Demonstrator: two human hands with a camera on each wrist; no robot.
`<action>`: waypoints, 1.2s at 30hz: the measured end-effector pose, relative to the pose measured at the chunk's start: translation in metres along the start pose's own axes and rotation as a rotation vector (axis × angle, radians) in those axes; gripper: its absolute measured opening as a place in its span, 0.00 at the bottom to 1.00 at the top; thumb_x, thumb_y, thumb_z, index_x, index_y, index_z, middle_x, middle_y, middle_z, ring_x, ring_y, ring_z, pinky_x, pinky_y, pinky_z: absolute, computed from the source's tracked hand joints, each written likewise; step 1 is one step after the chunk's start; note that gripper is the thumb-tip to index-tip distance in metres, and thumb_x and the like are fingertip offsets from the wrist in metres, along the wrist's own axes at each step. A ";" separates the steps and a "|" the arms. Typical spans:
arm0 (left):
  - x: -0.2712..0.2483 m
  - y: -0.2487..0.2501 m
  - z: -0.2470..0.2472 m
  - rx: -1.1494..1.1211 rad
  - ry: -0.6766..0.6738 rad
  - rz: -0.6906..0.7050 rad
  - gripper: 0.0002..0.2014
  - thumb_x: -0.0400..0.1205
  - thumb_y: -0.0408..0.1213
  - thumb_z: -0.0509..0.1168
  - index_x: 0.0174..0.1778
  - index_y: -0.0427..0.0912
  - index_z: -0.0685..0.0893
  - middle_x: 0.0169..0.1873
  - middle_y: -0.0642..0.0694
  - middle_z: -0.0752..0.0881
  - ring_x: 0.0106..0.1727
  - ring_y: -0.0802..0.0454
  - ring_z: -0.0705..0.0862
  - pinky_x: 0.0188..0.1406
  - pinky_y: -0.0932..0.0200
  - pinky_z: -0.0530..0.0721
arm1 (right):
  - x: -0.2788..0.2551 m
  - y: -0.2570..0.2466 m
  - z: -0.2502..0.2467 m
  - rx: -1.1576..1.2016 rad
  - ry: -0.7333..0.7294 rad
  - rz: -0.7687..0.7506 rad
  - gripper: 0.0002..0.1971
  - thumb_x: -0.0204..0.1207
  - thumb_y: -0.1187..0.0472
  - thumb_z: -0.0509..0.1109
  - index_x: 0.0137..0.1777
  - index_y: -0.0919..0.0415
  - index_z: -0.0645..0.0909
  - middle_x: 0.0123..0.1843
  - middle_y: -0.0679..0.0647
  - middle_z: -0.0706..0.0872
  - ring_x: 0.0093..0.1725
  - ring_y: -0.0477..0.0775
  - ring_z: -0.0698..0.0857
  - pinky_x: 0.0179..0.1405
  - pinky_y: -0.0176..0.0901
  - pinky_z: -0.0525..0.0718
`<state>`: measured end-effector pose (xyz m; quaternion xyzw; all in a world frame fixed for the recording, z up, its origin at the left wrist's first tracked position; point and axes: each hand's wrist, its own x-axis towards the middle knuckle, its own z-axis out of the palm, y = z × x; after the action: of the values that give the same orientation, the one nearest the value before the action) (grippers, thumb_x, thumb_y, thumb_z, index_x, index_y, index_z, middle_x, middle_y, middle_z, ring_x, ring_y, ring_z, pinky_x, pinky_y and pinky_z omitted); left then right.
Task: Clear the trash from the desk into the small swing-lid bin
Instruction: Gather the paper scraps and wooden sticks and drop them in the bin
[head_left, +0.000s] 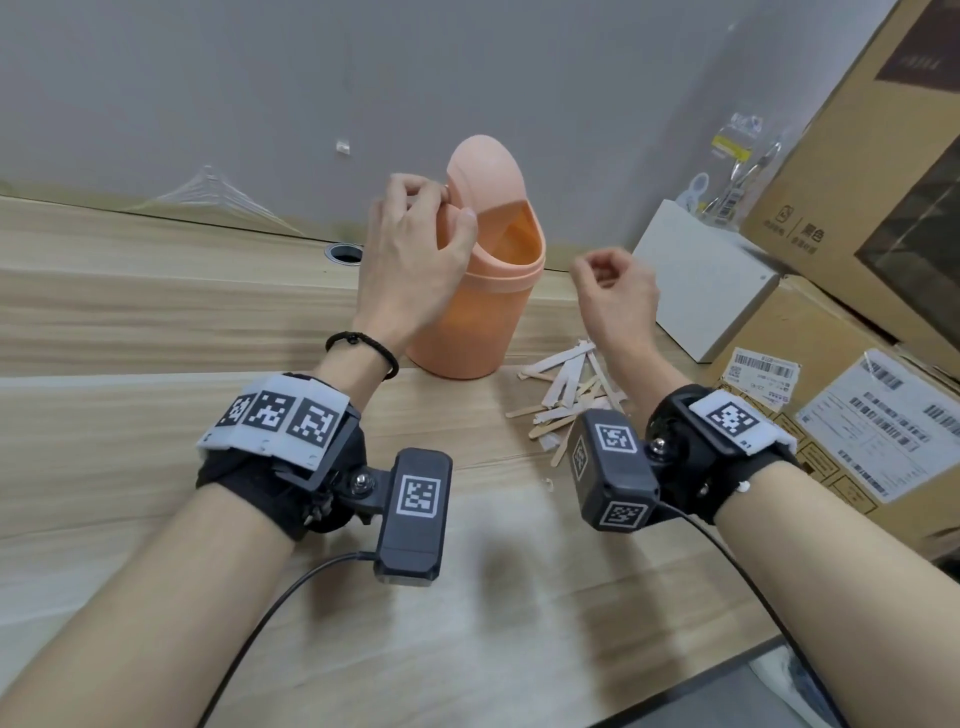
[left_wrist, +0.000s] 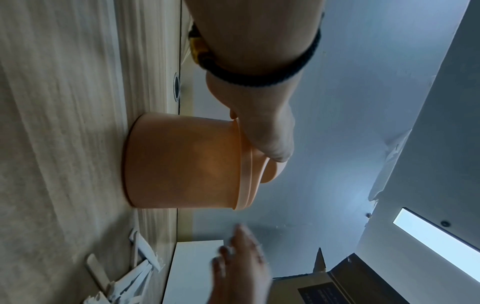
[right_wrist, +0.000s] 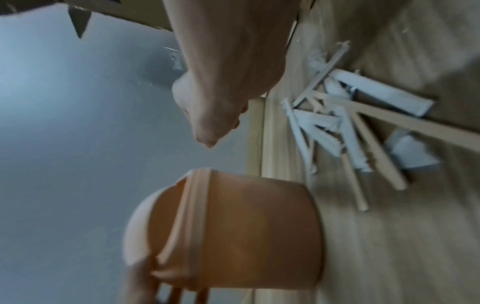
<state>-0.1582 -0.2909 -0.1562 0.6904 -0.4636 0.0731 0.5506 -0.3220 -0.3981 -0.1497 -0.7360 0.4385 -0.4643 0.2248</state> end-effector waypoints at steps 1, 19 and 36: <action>0.000 0.000 0.000 0.001 0.000 0.003 0.14 0.84 0.48 0.57 0.52 0.40 0.79 0.59 0.46 0.76 0.62 0.45 0.75 0.59 0.55 0.73 | 0.003 -0.012 -0.003 0.067 0.047 -0.044 0.03 0.78 0.58 0.70 0.45 0.55 0.84 0.34 0.42 0.82 0.34 0.37 0.78 0.39 0.31 0.78; -0.002 0.000 0.000 0.009 -0.003 0.019 0.16 0.84 0.48 0.58 0.54 0.38 0.80 0.62 0.44 0.76 0.63 0.43 0.74 0.63 0.53 0.73 | 0.004 -0.036 -0.029 -0.057 -0.469 -0.084 0.14 0.78 0.66 0.61 0.54 0.52 0.85 0.40 0.49 0.86 0.35 0.46 0.83 0.36 0.36 0.78; -0.020 0.019 -0.027 -0.003 -0.104 -0.010 0.16 0.85 0.46 0.58 0.52 0.35 0.81 0.59 0.46 0.74 0.60 0.51 0.77 0.59 0.60 0.72 | -0.048 0.019 -0.063 -0.202 -0.822 -0.022 0.12 0.81 0.57 0.70 0.47 0.67 0.86 0.38 0.60 0.85 0.31 0.49 0.80 0.27 0.31 0.78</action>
<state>-0.1719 -0.2565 -0.1452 0.6948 -0.4881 0.0339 0.5271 -0.3949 -0.3618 -0.1575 -0.8829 0.3475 -0.0892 0.3029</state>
